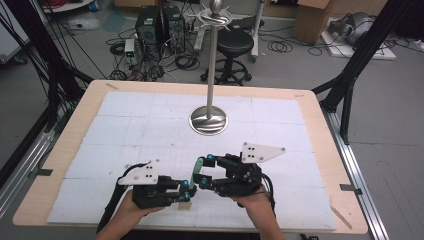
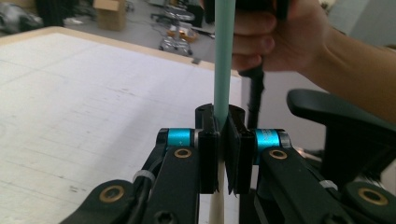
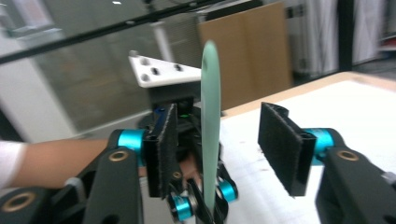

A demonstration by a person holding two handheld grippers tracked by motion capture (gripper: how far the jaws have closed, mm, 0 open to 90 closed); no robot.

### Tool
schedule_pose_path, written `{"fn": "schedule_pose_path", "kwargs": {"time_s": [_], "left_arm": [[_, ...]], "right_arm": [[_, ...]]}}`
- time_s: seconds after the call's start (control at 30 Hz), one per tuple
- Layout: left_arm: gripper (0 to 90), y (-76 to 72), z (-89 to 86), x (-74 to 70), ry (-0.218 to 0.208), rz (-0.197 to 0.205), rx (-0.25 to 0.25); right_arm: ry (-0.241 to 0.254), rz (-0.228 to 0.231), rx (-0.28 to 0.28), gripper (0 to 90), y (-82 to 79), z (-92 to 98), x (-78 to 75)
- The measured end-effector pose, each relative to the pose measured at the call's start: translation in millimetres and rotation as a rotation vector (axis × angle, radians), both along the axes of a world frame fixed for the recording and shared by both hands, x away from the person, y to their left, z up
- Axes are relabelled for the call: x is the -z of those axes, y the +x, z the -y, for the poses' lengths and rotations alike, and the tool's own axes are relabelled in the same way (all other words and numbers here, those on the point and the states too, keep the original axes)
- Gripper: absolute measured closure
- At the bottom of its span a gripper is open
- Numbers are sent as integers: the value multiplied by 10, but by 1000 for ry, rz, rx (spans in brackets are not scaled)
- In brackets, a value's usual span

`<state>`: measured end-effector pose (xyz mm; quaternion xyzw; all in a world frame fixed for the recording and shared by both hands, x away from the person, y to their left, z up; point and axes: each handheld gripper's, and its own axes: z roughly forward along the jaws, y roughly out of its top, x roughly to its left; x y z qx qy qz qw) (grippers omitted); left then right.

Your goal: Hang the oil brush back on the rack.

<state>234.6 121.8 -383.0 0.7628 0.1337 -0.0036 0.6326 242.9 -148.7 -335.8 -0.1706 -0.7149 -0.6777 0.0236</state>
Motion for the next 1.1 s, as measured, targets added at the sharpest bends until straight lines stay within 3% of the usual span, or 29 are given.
{"fn": "schedule_pose_path", "kwargs": {"time_s": [0.07, 0.17, 0.2, 0.27, 0.4, 0.5, 0.6, 0.7, 0.73, 0.9, 1.1], "left_arm": [[844, 12, -6, -6, -22, -9, -9], [844, 14, -1, -5, -37, -15, 3], [844, 15, 2, -4, -43, -19, 9], [844, 14, 4, -3, -50, -21, 15], [843, 18, -2, -6, -62, -19, 16], [807, 21, -16, -13, -53, -18, -5], [541, 33, -100, -12, -27, -18, -63], [489, 55, -265, -8, -30, -13, -125], [431, 71, -374, -10, -36, -10, -172], [370, 100, -696, 11, -45, 0, -273], [270, 117, -974, 99, -17, 9, -375]], "right_arm": [[-11, 29, 46, 498, -38, -33, -2], [-8, 31, 53, 530, -31, -48, 0], [-8, 33, 38, 612, -19, -62, 5], [-4, 34, 31, 634, -18, -71, 6], [26, 35, -5, 811, -8, -88, 3], [33, 19, -13, 829, 19, -99, -4], [12, 9, 19, 832, 104, -104, -54], [-2, 7, 51, 832, 179, -97, -116], [-10, 10, 78, 832, 260, -96, -187], [-35, 19, 121, 832, 397, -122, -340], [-73, 30, 169, 832, 584, -209, -540]]}}
